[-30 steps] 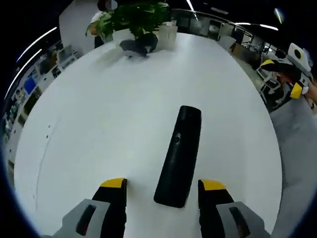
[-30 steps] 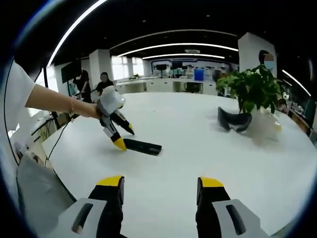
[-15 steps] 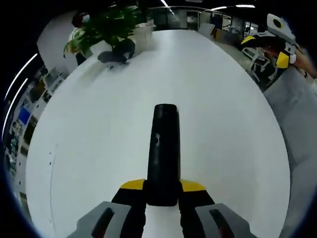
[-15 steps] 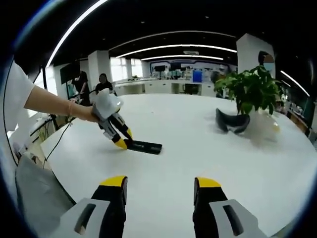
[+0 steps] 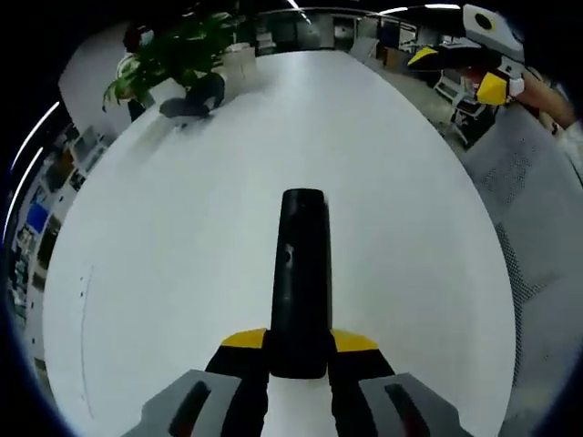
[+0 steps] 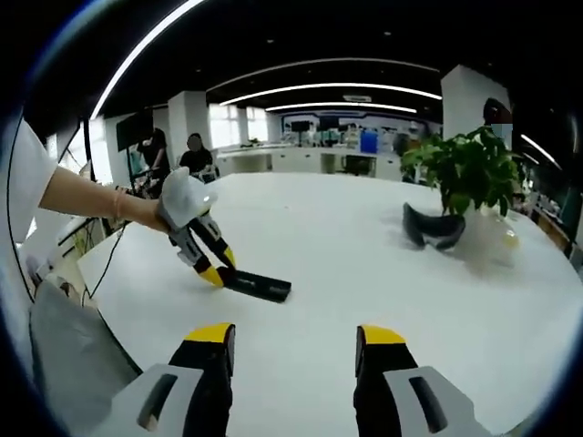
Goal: Press the specified remote control buttons in sequence, fully releasing each button before pressing the next.
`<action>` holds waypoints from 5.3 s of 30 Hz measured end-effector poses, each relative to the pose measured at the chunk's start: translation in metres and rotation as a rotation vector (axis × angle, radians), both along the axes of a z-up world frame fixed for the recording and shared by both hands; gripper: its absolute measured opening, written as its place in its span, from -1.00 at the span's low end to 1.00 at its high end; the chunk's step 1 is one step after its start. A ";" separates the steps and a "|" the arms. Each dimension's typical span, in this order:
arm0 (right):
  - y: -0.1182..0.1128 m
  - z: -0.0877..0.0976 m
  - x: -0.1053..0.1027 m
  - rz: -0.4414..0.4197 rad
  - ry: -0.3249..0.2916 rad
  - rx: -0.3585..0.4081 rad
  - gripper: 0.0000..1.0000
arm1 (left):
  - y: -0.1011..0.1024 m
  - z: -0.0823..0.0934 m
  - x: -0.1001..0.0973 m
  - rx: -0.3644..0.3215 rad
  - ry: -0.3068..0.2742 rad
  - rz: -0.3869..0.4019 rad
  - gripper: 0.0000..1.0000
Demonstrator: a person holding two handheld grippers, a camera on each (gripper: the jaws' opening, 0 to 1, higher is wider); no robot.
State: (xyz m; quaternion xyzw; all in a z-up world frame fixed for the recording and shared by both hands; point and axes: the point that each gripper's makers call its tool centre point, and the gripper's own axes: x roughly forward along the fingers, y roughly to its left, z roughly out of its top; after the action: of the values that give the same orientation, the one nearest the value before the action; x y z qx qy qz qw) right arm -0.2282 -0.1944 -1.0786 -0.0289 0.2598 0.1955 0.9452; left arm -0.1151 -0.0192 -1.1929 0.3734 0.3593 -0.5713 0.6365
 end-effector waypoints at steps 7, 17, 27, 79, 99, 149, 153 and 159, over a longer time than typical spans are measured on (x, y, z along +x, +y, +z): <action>0.009 -0.002 0.000 0.029 0.004 -0.008 0.02 | 0.003 0.000 -0.017 0.007 0.009 0.000 -0.53; 0.022 -0.008 -0.003 0.090 0.017 -0.044 -0.01 | 0.006 0.000 -0.049 -0.001 0.031 0.006 -0.53; 0.043 -0.022 -0.009 0.210 0.066 -0.104 -0.08 | 0.008 0.000 -0.079 -0.011 0.045 0.013 -0.53; 0.112 -0.081 -0.050 0.746 0.323 -0.264 -0.80 | 0.032 -0.002 -0.164 0.064 0.065 0.011 -0.52; 0.112 -0.104 -0.050 1.088 0.336 -0.547 -1.00 | 0.032 -0.002 -0.164 0.065 0.074 -0.004 -0.52; 0.131 -0.107 -0.051 1.244 0.115 -0.786 -1.00 | 0.032 -0.002 -0.165 0.037 0.067 -0.081 -0.51; 0.130 -0.107 -0.051 1.179 0.185 -0.695 -1.00 | 0.032 -0.002 -0.165 0.042 0.067 -0.094 -0.51; 0.135 -0.101 -0.054 1.064 0.249 -0.470 -1.00 | 0.032 -0.002 -0.165 0.017 0.065 -0.128 -0.51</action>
State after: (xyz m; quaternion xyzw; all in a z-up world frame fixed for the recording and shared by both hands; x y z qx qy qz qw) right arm -0.2824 -0.0594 -1.1794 -0.3406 0.3547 0.5813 0.6482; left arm -0.2804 0.0131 -1.1951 0.3824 0.3599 -0.6194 0.5836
